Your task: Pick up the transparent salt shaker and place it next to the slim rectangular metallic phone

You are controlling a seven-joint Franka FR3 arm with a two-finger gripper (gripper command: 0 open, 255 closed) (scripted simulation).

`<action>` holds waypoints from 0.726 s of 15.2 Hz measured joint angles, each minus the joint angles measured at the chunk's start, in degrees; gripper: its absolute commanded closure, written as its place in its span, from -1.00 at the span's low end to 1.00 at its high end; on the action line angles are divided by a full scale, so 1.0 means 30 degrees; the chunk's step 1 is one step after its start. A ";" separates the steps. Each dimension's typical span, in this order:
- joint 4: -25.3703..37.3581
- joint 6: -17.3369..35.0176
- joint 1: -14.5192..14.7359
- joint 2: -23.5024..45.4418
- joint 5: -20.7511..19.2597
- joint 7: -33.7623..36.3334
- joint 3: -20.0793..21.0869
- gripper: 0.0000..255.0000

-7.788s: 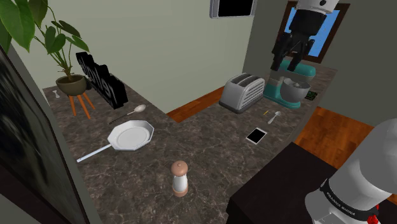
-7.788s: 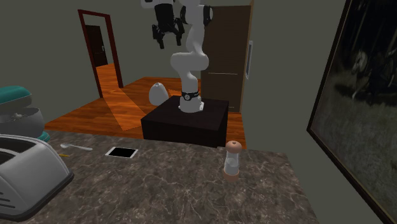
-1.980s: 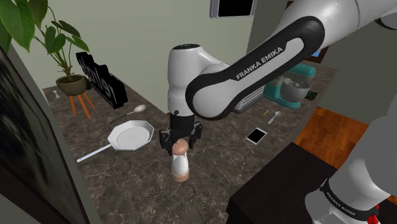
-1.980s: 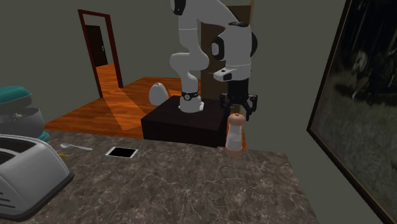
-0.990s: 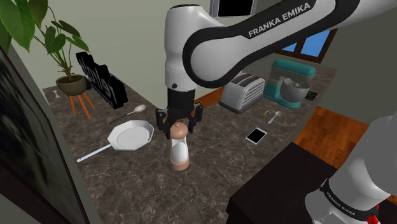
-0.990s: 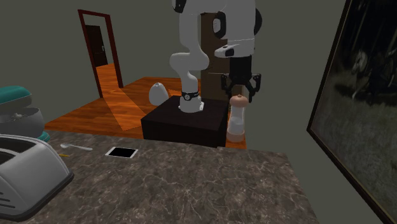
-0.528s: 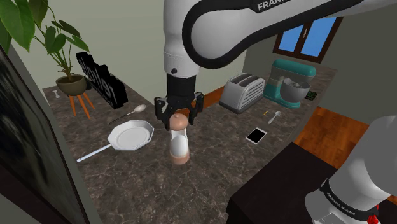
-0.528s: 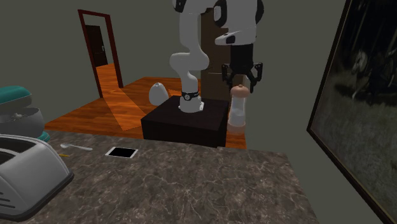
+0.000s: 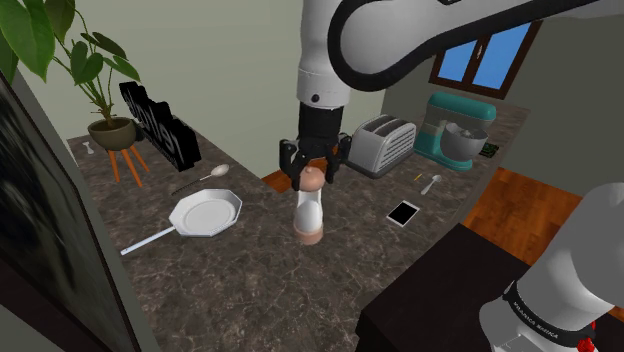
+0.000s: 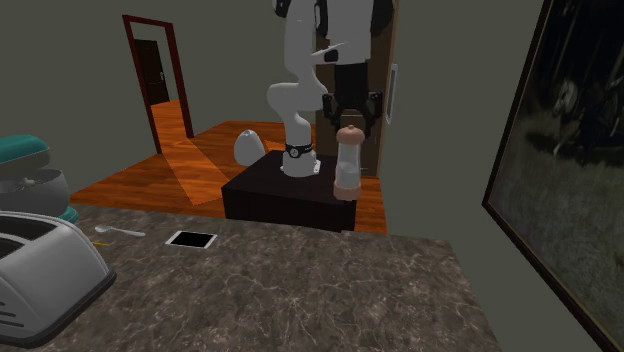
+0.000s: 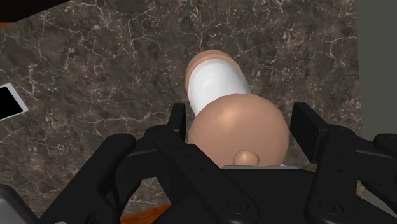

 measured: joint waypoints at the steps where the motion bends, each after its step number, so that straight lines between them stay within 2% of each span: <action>1: -0.0402 -0.0082 -0.0123 -0.0446 0.0144 -0.0500 -0.0289 1.00; 6: -0.2769 -0.0573 -0.0665 -0.3057 0.0672 -0.3035 -0.1949 1.00; 11: -0.4495 -0.1054 -0.1298 -0.4957 0.0489 -0.5285 -0.3615 1.00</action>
